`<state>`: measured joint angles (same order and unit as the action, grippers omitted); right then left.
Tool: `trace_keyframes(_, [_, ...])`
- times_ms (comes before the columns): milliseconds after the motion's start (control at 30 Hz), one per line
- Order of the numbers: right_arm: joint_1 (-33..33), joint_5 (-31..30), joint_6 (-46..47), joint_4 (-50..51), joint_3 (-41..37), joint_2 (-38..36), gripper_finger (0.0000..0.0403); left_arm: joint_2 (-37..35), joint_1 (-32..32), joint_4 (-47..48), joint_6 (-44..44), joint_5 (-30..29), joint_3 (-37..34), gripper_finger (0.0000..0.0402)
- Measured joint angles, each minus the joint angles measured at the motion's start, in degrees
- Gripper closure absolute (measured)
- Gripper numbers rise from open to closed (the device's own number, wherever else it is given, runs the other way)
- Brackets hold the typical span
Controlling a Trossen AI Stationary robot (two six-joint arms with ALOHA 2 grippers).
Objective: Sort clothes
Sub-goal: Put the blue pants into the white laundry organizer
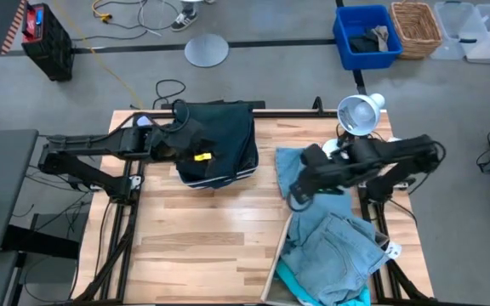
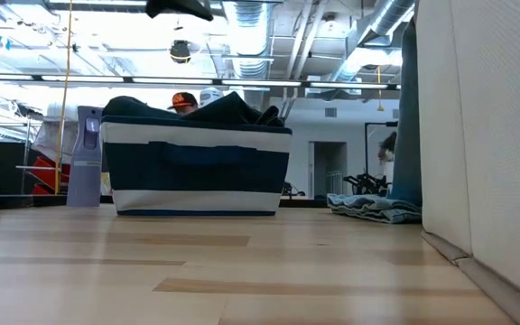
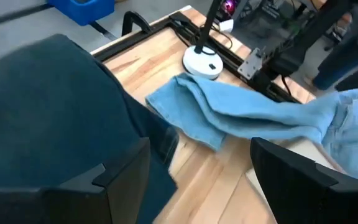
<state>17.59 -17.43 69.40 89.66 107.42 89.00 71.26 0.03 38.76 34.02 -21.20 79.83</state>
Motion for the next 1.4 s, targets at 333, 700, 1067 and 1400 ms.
trace_keyframes(333, [-8.2, 15.9, 4.3, 0.3, 0.1, 12.9, 0.0184, -9.3, 4.9, 5.1, -9.2, 7.1, 0.0, 0.0130])
trace_keyframes(700, [-14.7, 23.5, -0.3, 0.3, 0.1, 23.5, 0.0153, -15.5, 5.3, 8.5, -19.0, 11.0, 0.0, 0.0130])
trace_keyframes(1067, [-16.7, 23.7, -7.7, 0.4, 0.0, 29.5, 0.0152, -15.7, 5.3, 10.0, -21.0, 15.9, 0.0, 0.0130])
trace_keyframes(1400, [-14.9, 12.5, -1.8, 0.3, -4.5, 17.6, 0.0152, -18.1, 5.3, 11.5, -21.7, 15.9, 0.0, 0.0130])
